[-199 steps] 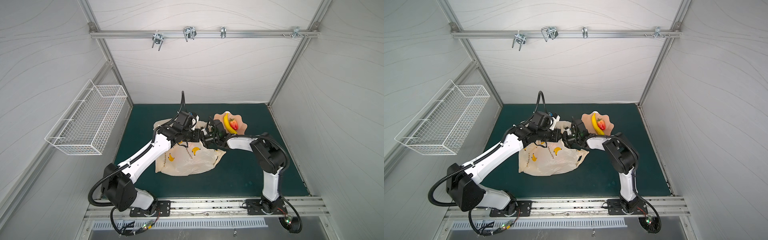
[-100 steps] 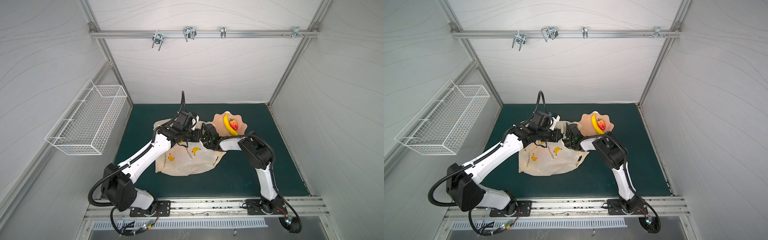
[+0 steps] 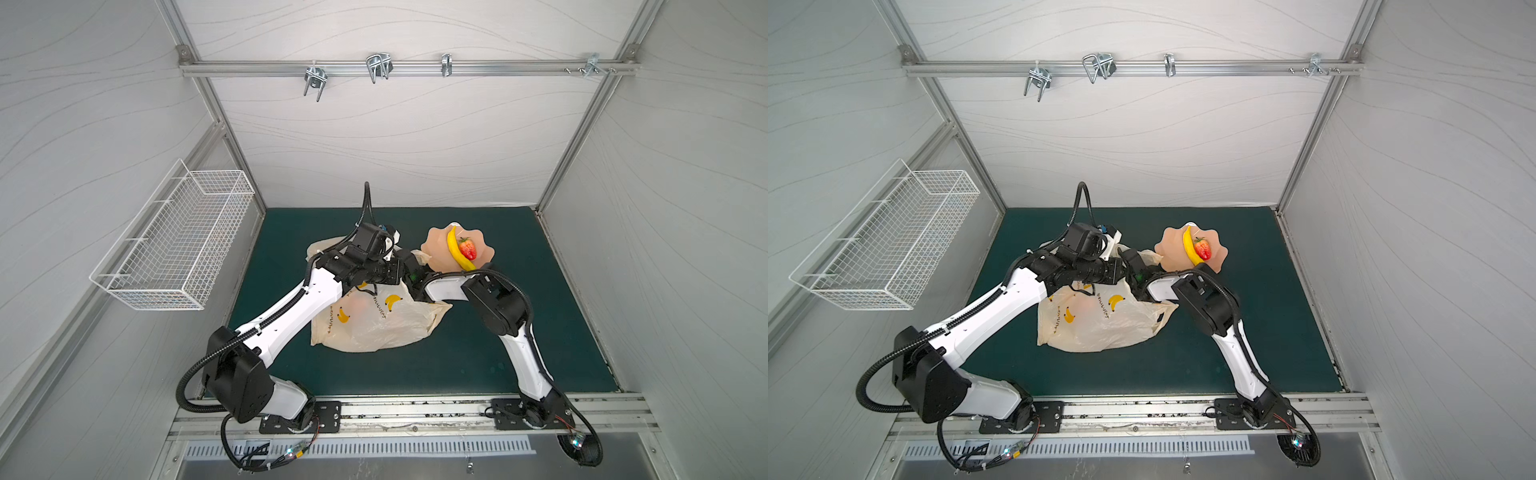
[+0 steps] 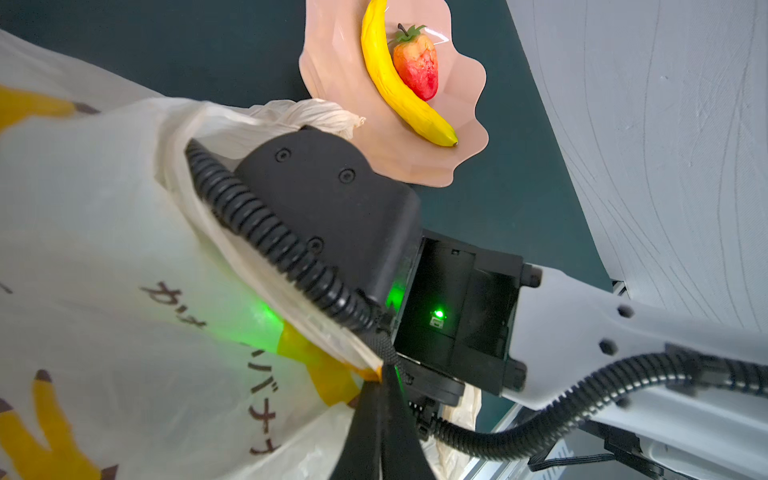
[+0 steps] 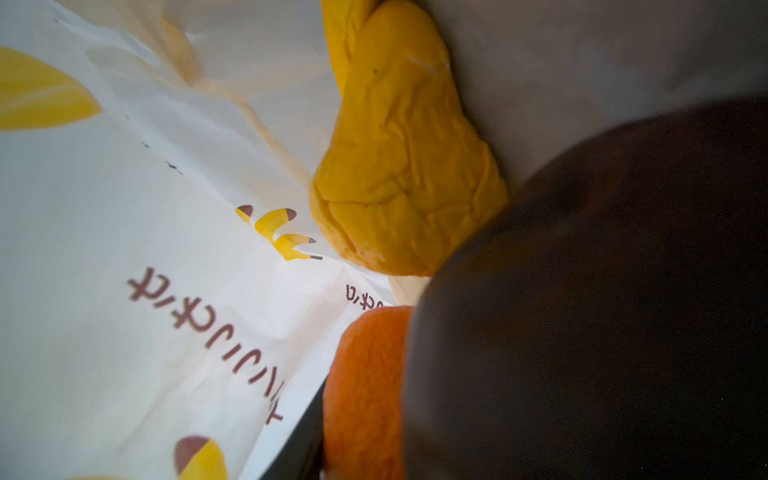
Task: Place the fruits into the plastic bag
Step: 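Carry the orange into the bag opening held by the left gripper, then open the right gripper to drop the orange and withdraw from the bag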
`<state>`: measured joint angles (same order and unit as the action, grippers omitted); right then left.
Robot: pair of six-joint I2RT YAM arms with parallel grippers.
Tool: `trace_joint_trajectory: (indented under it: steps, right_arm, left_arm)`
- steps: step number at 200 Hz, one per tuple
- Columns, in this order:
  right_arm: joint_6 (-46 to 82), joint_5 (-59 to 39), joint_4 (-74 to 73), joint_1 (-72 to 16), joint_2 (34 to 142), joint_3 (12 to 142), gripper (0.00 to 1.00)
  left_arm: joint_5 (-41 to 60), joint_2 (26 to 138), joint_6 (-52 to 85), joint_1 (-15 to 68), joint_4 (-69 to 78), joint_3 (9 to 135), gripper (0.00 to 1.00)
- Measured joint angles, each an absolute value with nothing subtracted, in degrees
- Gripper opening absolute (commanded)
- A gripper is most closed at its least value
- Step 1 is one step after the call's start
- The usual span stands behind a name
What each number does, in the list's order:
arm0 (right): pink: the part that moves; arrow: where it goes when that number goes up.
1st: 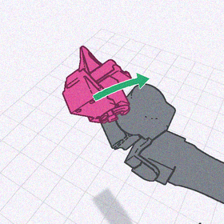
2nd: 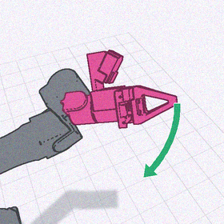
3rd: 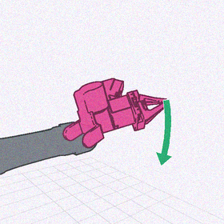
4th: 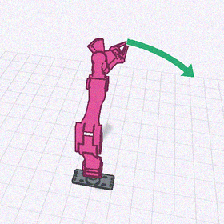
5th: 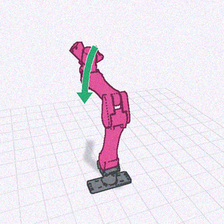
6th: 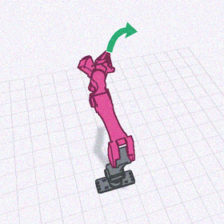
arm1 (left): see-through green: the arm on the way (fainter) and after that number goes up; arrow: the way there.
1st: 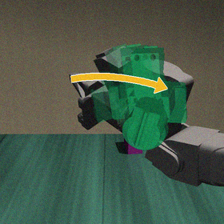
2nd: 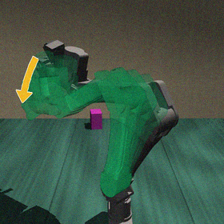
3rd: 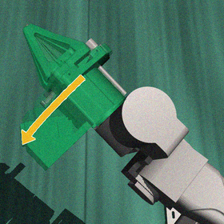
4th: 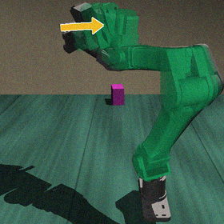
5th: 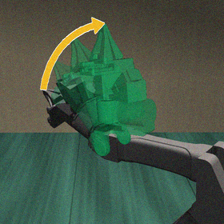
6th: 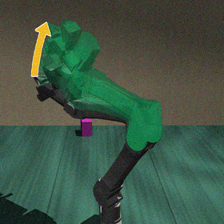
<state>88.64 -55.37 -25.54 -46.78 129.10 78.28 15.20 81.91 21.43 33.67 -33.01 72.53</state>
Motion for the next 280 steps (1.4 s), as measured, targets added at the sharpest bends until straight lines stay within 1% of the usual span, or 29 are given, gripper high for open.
trace_joint_trajectory:
  steps: [29, 54, 66, 102, 128, 148, 183, 212, 244, 280]
  right_arm:
    - [88.5, -55.8, -23.3, -47.3, 129.7, 78.9, 0.38]
    - [88.1, -56.0, -21.8, -47.3, 129.7, 78.8, 0.46]
    - [87.9, -56.0, -21.3, -47.3, 129.7, 78.8, 0.52]
    - [86.7, -56.1, -20.1, -47.4, 129.7, 78.8, 0.74]
    - [84.9, -56.0, -18.7, -47.3, 129.6, 78.8, 0.83]
    - [83.7, -55.8, -17.9, -47.2, 129.1, 78.3, 0.87]
    - [82.7, -55.2, -18.0, -46.3, 126.0, 75.4, 0.92]
    - [82.3, -54.6, -18.0, -45.3, 123.0, 72.7, 0.93]
    - [81.4, -53.8, -18.6, -43.4, 119.9, 69.8, 0.99]
    - [80.0, -53.3, -18.7, -41.4, 117.6, 68.1, 0.99]
  left_arm:
    - [15.2, 81.9, 21.5, 33.8, -33.0, 72.5, 0.0]
    - [15.2, 81.5, 21.5, 34.0, -33.0, 72.5, 0.0]
    - [15.2, 81.3, 21.5, 34.0, -33.0, 72.5, 0.0]
    - [15.1, 81.0, 21.6, 34.1, -33.0, 72.5, 0.0]
    - [15.0, 80.9, 21.6, 34.2, -33.1, 72.5, 0.0]
    - [14.9, 80.6, 21.6, 34.2, -33.1, 72.5, 0.0]
    - [14.6, 80.1, 21.7, 34.2, -33.1, 72.0, 0.0]
    - [14.4, 80.1, 21.8, 34.2, -33.1, 71.2, 0.0]
    - [14.2, 80.1, 21.9, 34.2, -33.0, 70.9, 0.0]
    - [14.1, 80.0, 21.9, 34.3, -33.0, 70.5, 0.0]
